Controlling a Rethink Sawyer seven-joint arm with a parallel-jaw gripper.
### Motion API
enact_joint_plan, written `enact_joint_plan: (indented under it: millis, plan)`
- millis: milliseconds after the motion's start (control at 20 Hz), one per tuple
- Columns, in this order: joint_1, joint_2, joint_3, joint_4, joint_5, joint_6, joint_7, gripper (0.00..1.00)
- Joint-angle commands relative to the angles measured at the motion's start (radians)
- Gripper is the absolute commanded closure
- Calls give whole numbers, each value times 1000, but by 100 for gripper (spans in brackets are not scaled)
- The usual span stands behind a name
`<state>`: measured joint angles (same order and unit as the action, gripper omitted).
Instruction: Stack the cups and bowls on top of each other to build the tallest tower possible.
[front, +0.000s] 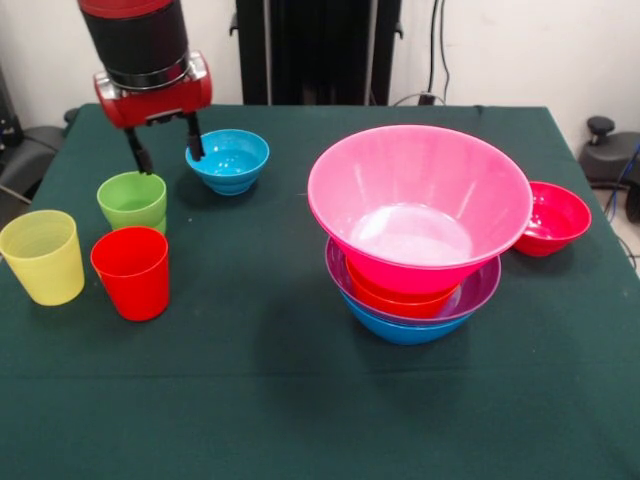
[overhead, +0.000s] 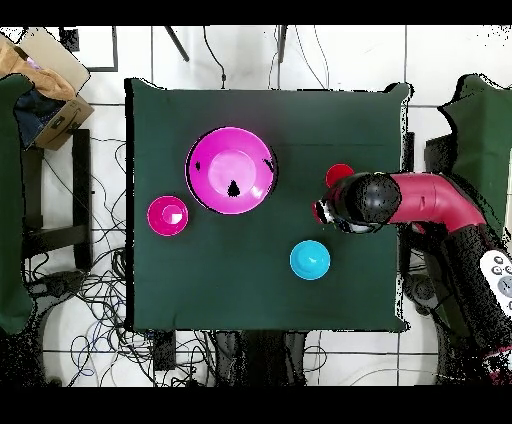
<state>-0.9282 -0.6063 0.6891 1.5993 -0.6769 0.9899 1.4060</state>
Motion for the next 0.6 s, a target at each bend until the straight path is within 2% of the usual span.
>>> enact_joint_plan:
  millis: [50,400,600]
  plan:
    - [57,10,-18,-3,-9,129,-167,0]
    - [66,20,-28,-11,-27,134,-158,0]
    - [59,41,-31,-16,-60,90,-164,0]
